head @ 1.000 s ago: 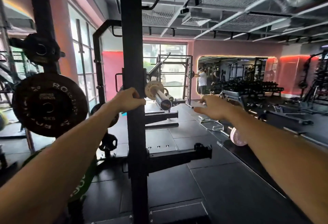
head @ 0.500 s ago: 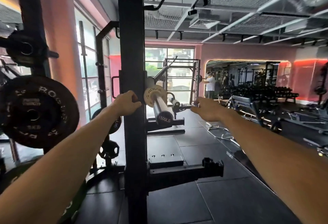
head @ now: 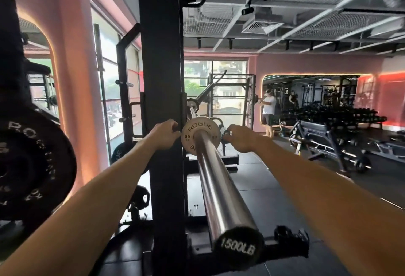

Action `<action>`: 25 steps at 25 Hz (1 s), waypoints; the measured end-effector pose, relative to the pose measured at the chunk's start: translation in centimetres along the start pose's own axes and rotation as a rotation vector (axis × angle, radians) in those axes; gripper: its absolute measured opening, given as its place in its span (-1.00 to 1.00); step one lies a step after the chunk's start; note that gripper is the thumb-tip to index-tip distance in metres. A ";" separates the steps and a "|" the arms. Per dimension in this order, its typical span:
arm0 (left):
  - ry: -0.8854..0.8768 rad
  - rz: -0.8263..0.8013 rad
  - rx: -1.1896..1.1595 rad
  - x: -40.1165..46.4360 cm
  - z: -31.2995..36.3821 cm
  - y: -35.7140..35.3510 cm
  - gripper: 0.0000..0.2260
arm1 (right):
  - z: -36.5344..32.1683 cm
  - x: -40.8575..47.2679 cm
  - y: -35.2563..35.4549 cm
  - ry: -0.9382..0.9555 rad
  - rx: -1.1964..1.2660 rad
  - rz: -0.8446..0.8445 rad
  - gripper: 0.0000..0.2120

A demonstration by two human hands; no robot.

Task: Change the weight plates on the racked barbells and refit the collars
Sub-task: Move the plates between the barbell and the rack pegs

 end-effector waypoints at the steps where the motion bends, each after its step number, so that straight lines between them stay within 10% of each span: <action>1: -0.004 -0.012 -0.007 0.9 0.2 -0.9 -0.65 | 0.4 1.2 -0.6 -0.001 0.003 -0.007 -0.61; 25: 0.007 0.093 0.034 -5.8 4.4 1.2 -0.91 | -0.7 -4.9 -1.4 0.016 0.407 -0.033 -0.84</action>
Point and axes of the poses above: each hand's wrist, its own x-axis towards the middle knuckle, its own y-axis out of the back of the hand, z = x × y, the point moved 6 cm from there along x, towards the middle knuckle, and after that the axes turned 15 degrees about x, right-handed, at the moved point
